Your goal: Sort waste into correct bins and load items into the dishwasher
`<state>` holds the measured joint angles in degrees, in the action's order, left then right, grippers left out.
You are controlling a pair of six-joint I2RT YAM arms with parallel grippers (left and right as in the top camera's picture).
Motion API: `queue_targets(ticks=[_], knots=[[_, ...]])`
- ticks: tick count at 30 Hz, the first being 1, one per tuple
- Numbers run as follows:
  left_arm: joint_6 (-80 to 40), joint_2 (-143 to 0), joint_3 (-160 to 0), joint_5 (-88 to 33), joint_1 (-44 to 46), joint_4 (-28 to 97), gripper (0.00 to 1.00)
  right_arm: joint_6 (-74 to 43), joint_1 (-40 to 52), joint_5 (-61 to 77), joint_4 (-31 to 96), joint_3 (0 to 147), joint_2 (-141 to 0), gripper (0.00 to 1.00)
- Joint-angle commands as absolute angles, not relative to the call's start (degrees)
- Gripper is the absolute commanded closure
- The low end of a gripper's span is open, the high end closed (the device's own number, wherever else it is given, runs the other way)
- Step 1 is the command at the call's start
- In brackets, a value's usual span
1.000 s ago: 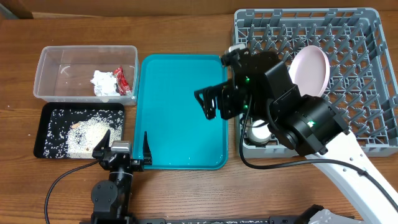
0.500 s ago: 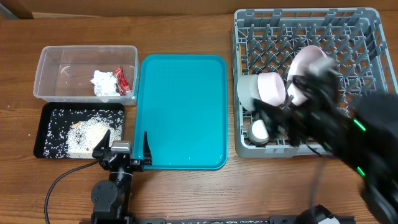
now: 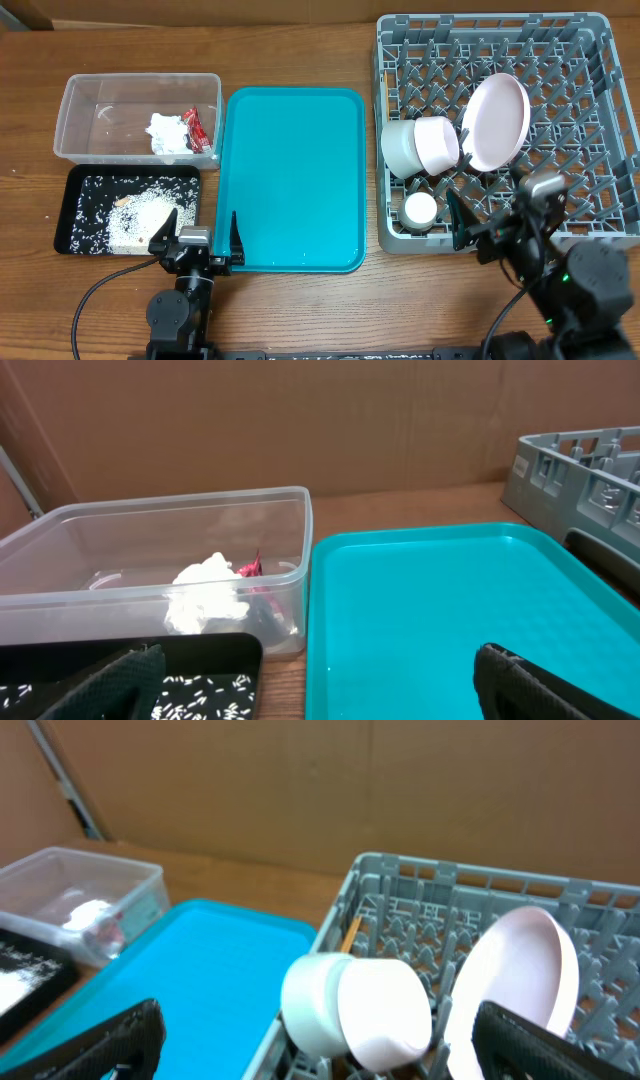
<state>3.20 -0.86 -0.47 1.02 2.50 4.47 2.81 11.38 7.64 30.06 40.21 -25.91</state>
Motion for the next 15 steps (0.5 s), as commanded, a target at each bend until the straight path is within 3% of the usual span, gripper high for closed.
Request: queue_targets(ticks=[1, 15], knots=[[3.86, -0.32, -0.27, 0.38, 2.22, 4.38, 0.0, 3.05, 10.04, 7.77, 26.22, 32.51, -18.94, 0.0], [3.88, -0.32, -0.27, 0.38, 2.22, 4.4, 0.0, 3.03, 6.61, 10.83, 7.84, 4.69, -0.16, 0.0]])
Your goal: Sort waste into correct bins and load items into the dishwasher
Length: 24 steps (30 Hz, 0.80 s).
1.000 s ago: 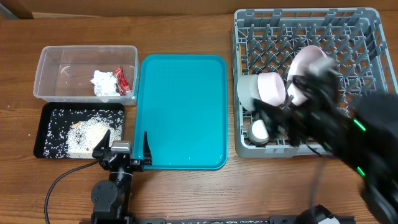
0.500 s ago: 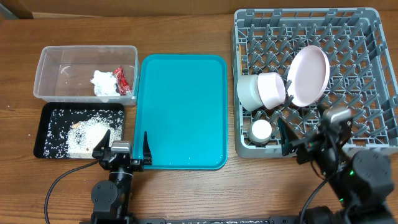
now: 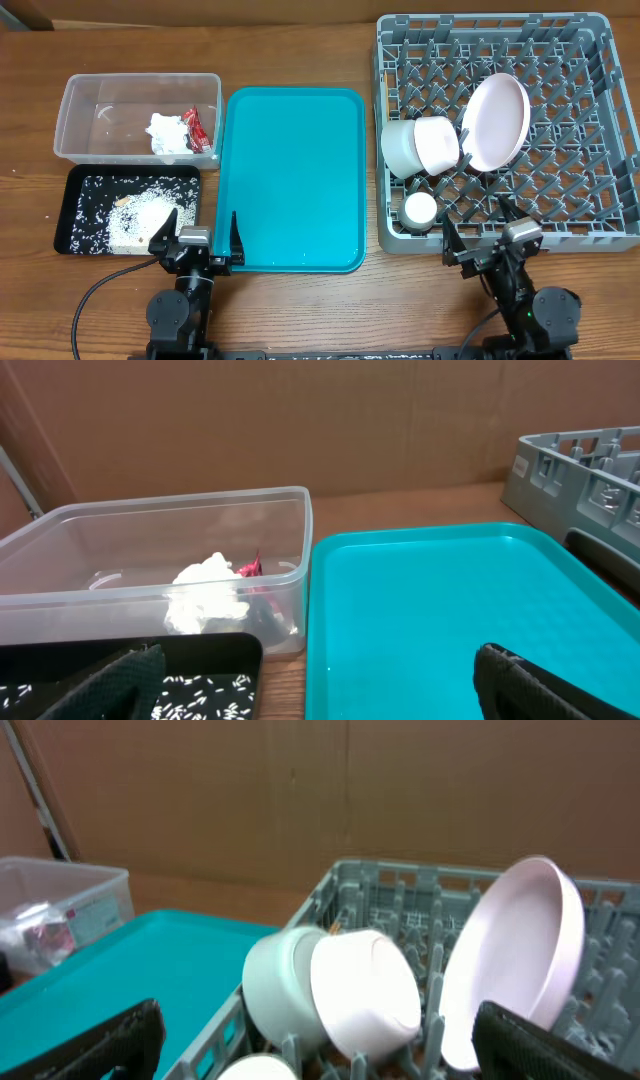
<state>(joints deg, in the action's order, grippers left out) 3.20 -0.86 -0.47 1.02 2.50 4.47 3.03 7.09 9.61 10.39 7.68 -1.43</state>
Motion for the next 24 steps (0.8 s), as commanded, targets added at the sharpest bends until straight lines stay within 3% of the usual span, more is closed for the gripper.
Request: queue_targets(ticks=[1, 24], knots=[[3.88, -0.32, -0.27, 0.38, 2.22, 4.38, 0.0, 3.03, 6.61, 10.83, 6.02, 3.03, -0.16, 0.0], [3.88, -0.32, -0.27, 0.38, 2.22, 4.4, 0.0, 3.05, 6.63, 10.59, 3.53, 0.45, -0.16, 0.0]])
